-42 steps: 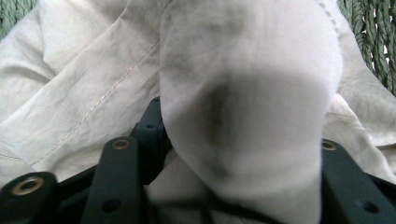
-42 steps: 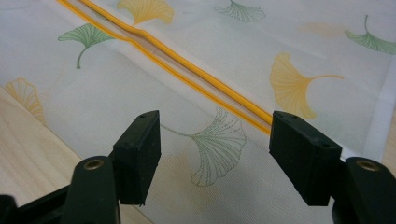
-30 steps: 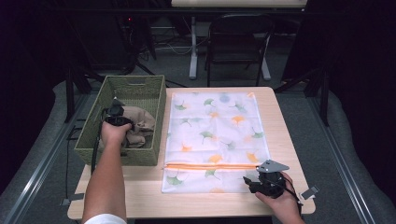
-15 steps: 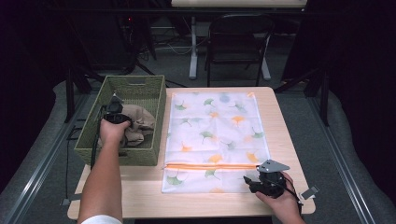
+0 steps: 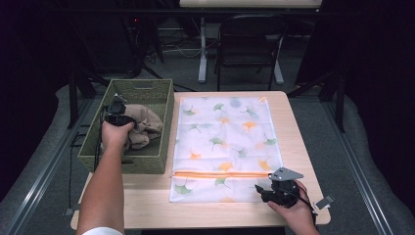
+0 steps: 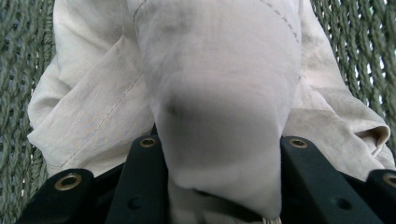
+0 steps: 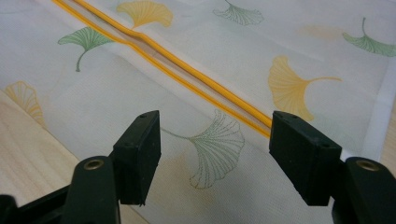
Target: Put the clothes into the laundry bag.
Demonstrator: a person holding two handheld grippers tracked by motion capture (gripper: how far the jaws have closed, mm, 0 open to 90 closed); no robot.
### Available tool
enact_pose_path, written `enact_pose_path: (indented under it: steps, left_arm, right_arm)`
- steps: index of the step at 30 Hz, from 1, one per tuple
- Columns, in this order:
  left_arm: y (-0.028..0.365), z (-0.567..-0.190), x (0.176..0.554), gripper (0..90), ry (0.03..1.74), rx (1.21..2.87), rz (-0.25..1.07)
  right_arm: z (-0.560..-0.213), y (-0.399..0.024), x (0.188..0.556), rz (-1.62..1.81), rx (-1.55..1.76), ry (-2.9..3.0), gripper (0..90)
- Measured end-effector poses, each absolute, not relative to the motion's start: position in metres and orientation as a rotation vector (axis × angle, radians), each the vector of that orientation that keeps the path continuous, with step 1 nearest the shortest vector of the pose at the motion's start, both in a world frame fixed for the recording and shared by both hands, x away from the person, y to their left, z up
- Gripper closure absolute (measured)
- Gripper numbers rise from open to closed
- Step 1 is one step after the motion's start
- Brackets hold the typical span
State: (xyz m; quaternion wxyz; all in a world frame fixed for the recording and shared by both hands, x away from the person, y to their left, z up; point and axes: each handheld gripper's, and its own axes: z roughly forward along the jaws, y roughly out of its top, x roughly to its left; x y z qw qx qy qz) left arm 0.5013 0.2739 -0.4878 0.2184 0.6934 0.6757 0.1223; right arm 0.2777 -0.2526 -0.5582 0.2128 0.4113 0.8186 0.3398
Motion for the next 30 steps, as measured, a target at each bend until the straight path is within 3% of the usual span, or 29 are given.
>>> enact_pose_path:
  steps: [30]
  left_arm:
    - [0.287, -0.456, 0.49, 65.8, 1.853, 1.863, 0.407]
  right_arm:
    - [-0.559, -0.251, 0.278, 0.949, 1.145, 2.271, 33.8]
